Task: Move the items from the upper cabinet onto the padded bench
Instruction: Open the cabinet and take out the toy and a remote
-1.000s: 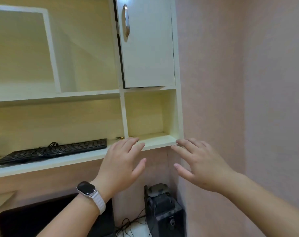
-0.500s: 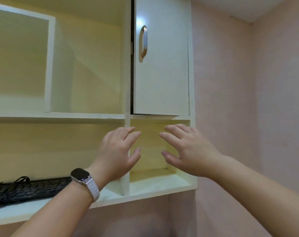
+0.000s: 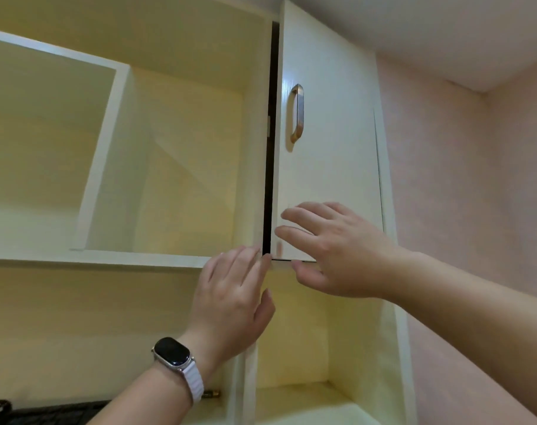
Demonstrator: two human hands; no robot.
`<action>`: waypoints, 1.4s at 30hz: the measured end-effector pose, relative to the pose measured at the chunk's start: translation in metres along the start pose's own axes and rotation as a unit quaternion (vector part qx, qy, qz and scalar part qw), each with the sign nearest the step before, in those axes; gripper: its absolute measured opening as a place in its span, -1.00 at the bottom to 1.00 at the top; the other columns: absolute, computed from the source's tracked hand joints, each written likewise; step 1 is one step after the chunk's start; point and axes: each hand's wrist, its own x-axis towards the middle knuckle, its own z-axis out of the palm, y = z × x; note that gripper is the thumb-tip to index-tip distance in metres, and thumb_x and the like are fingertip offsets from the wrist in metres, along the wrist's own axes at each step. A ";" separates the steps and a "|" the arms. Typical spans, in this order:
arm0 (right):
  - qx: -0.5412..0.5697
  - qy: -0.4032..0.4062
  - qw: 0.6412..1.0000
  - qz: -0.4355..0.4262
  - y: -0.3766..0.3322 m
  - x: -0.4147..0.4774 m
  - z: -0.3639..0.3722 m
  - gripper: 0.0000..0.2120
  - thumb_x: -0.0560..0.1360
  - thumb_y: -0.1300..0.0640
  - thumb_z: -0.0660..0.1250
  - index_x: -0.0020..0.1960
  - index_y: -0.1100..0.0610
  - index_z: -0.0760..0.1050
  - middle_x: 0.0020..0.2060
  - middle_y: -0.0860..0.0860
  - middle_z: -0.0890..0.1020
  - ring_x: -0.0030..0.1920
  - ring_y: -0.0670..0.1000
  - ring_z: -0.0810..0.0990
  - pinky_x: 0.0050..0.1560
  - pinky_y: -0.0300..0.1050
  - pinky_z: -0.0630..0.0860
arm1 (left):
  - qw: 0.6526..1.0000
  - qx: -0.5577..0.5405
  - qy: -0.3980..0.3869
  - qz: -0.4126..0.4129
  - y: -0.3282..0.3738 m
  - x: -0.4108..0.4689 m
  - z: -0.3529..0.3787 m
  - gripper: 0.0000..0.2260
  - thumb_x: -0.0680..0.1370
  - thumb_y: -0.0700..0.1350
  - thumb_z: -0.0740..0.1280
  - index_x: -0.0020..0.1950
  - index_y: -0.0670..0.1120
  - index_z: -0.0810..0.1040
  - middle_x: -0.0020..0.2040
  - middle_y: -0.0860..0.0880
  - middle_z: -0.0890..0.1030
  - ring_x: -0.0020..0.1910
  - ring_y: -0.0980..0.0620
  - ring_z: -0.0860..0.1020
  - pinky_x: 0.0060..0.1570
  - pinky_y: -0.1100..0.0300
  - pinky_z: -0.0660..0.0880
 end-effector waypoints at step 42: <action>-0.085 0.119 0.989 -0.022 0.088 -0.124 -0.077 -0.76 0.38 0.10 0.36 -0.11 0.28 0.57 -0.03 0.24 0.60 0.17 0.34 0.52 0.27 0.11 0.44 | 0.977 0.039 -0.155 0.138 0.073 0.035 0.034 -0.53 0.39 -0.03 0.28 0.26 -0.16 0.57 0.13 -0.17 0.60 0.10 -0.22 0.54 0.06 -0.07 0.40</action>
